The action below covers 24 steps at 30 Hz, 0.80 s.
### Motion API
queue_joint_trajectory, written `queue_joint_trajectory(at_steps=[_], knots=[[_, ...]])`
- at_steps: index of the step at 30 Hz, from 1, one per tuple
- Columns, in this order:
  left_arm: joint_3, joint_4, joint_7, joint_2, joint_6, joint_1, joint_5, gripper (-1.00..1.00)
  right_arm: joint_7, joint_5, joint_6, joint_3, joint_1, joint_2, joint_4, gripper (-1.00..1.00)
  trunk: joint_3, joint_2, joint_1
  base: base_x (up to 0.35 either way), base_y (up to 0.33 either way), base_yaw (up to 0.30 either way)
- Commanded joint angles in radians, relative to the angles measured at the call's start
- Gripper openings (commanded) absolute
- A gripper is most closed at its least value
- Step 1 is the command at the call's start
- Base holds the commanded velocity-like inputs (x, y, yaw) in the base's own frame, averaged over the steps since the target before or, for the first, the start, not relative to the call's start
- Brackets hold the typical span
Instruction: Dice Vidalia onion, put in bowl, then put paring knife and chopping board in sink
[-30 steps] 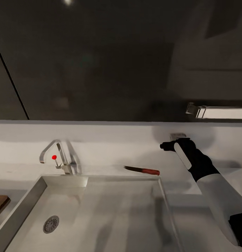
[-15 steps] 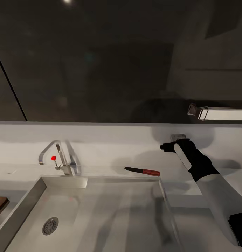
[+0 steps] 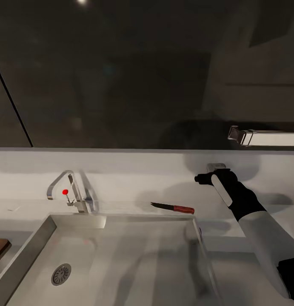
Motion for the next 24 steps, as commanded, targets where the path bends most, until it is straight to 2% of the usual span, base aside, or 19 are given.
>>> queue_joint_trajectory(at_steps=[1, 8, 11, 19, 24], knots=[[-0.006, 0.003, 0.0, -0.001, -0.005, -0.001, 0.003, 1.0, -0.01, -0.011, 0.002, 0.004, -0.001, -0.001, -0.001, 1.0, -0.002, -0.002, 0.001, 0.0, 0.0, 0.0], [-0.006, 0.003, 0.0, -0.001, -0.005, -0.001, 0.003, 1.0, -0.008, -0.012, -0.006, 0.008, -0.001, 0.002, 0.038, 1.0, -0.002, -0.002, 0.001, 0.0, 0.0, 0.0], [-0.006, 0.003, 0.0, 0.0, -0.005, -0.001, 0.003, 1.0, -0.006, -0.013, -0.033, 0.014, -0.001, 0.006, 0.068, 1.0, -0.002, -0.002, 0.001, 0.0, 0.0, 0.0], [-0.006, 0.003, 0.0, 0.0, -0.005, -0.001, 0.003, 1.0, -0.005, -0.013, -0.091, 0.074, -0.001, 0.025, 0.133, 1.0, -0.002, -0.002, 0.001, 0.0, 0.0, 0.0], [-0.006, 0.003, 0.0, 0.0, -0.005, -0.001, 0.003, 1.0, -0.004, -0.013, -0.101, 0.086, -0.001, 0.031, 0.143, 1.0, -0.002, -0.002, 0.001, 0.0, 0.0, 0.0]])
